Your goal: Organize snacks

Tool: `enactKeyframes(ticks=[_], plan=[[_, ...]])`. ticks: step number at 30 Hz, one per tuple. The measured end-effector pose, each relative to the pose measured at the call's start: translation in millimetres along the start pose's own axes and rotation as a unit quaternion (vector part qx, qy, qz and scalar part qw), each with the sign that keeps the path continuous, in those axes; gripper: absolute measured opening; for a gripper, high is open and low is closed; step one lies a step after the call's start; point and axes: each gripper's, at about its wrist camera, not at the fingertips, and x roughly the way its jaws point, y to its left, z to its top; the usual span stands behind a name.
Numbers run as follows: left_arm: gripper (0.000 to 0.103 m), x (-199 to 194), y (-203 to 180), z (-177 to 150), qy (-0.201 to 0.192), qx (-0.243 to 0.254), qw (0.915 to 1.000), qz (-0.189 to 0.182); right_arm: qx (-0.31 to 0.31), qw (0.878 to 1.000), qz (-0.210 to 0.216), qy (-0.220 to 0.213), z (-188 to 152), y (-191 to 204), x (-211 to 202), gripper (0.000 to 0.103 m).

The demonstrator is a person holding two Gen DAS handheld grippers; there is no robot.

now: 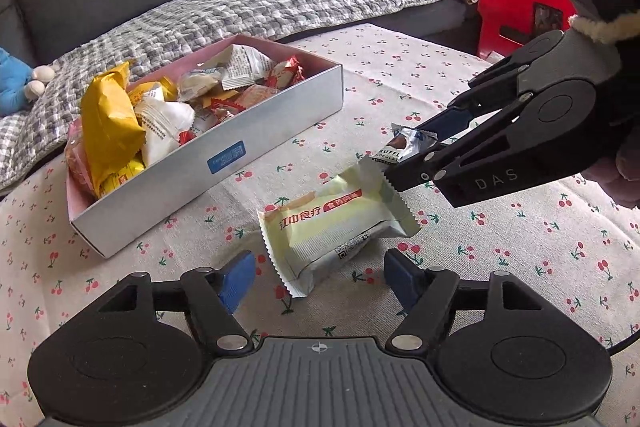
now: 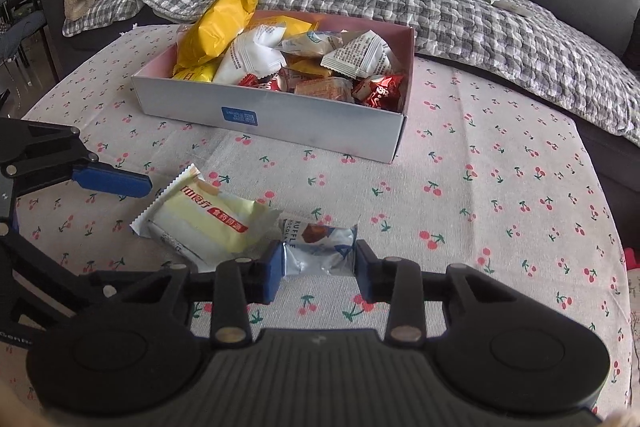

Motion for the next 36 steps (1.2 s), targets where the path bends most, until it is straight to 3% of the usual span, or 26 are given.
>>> enactKeyframes(ticks=[5,8,10,16,18,20,21,30,36], plan=[[0.081,8,-5,11,-0.017,0.063,0.9979,-0.006,0.01,1.0,-0.008,0.001,0,-6,-2,0.034],[0.084,15,-9,21,-0.034,0.122,0.9918,-0.018,0.017,1.0,-0.008,0.002,-1,-8,-2,0.034],[0.084,22,-10,27,-0.02,0.139,0.9897,-0.028,0.018,1.0,-0.009,0.005,-2,-9,-1,0.034],[0.08,29,6,29,0.02,0.063,0.9956,-0.066,0.025,1.0,-0.01,0.009,-5,-13,-4,0.034],[0.069,27,10,27,0.026,0.038,0.996,-0.076,0.029,1.0,-0.009,0.006,-3,-13,-5,0.034],[0.048,25,11,27,0.028,0.018,0.9971,-0.068,0.029,1.0,-0.007,0.002,-2,-12,-6,0.034],[0.046,24,11,27,0.03,0.011,0.9975,-0.064,0.028,1.0,-0.006,0.0,-1,-11,-7,0.034],[0.045,7,15,28,0.016,-0.029,0.9988,-0.036,0.033,0.999,0.001,-0.016,8,-12,-12,0.034],[0.045,-22,30,50,-0.026,-0.044,0.9987,-0.006,0.045,0.997,0.01,-0.055,43,-16,-16,0.034]])
